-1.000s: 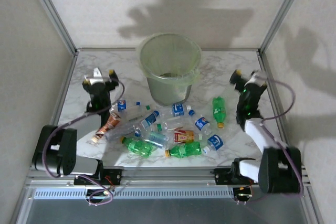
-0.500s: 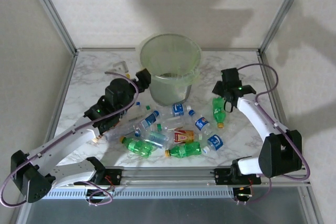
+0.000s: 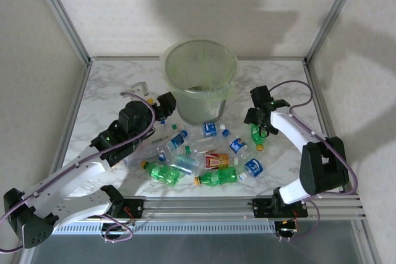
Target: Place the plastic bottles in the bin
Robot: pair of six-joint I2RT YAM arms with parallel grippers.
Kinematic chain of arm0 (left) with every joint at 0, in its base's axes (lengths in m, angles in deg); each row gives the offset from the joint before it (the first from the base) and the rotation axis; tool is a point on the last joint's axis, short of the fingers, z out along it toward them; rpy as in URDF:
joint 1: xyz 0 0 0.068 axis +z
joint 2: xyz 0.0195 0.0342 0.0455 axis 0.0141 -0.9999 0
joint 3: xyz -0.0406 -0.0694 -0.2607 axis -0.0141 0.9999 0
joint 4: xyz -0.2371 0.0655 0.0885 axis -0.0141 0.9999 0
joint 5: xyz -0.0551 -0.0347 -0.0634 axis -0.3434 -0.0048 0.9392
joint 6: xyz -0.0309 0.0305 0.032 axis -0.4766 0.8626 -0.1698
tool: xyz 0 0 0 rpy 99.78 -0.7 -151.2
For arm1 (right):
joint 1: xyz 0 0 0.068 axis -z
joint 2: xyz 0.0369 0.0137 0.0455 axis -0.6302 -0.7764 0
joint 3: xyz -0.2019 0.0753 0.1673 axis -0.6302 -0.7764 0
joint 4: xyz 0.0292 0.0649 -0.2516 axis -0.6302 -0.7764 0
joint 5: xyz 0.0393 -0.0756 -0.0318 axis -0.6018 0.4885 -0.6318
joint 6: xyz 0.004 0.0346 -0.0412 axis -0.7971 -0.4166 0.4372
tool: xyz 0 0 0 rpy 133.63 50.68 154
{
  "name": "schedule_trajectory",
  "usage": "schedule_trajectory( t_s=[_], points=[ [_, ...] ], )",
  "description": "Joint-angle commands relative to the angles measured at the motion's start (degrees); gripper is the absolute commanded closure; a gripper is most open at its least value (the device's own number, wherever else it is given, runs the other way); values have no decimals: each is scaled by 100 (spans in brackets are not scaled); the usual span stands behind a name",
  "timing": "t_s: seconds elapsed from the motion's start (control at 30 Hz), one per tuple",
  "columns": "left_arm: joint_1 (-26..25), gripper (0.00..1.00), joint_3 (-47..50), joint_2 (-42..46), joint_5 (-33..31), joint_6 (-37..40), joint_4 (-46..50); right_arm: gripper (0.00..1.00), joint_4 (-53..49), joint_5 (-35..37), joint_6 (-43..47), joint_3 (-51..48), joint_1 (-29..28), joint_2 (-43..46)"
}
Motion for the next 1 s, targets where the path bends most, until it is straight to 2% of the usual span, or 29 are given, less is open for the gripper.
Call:
schedule_trajectory(
  t_s=[0.0, 0.4, 0.97],
  points=[
    [-29, 18, 142, 173, 138, -114, 152, 13, 136, -133, 145, -70, -17, -230],
    [-29, 18, 135, 141, 271, -149, 154, 18, 751, -413, 184, -322, 50, -640],
    [-22, 19, 77, 62, 298, -131, 201, 33, 1016, -304, 174, -506, 264, -585]
  ],
)
